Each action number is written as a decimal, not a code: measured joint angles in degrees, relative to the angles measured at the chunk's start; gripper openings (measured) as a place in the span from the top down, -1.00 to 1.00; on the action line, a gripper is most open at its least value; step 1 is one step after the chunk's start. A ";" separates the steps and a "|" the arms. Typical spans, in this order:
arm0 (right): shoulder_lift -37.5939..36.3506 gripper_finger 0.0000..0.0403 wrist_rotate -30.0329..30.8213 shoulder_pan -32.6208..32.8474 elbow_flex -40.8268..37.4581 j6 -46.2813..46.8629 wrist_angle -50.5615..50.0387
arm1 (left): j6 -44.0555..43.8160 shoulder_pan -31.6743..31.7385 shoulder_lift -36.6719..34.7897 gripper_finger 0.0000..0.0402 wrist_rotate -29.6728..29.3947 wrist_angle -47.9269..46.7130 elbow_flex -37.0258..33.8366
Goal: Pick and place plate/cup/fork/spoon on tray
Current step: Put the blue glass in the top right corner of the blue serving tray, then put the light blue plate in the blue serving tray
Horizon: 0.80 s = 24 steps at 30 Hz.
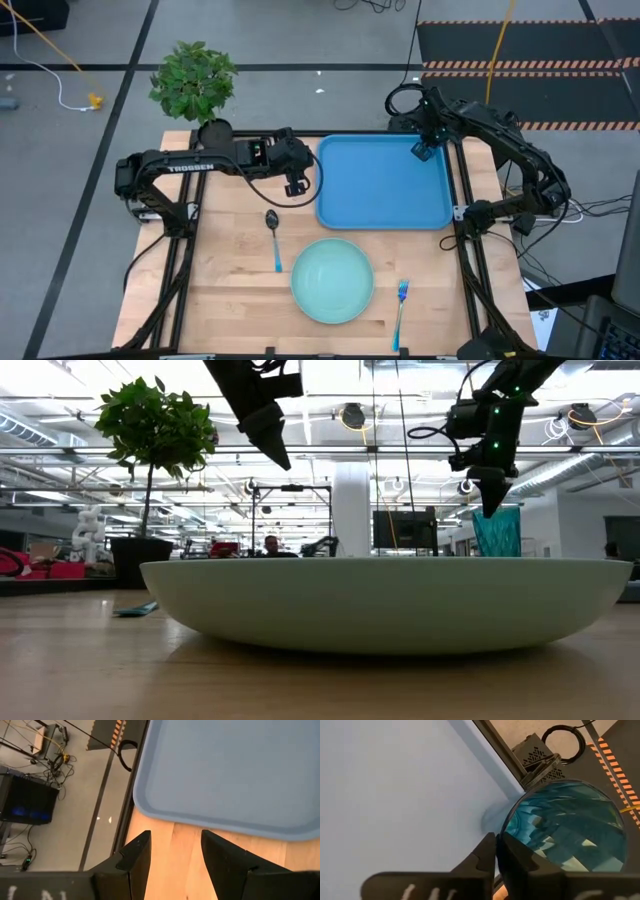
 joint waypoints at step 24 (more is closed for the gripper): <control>-7.12 0.24 4.45 3.29 0.00 2.78 5.74 | -0.44 -0.41 0.00 0.13 1.33 -0.26 -0.01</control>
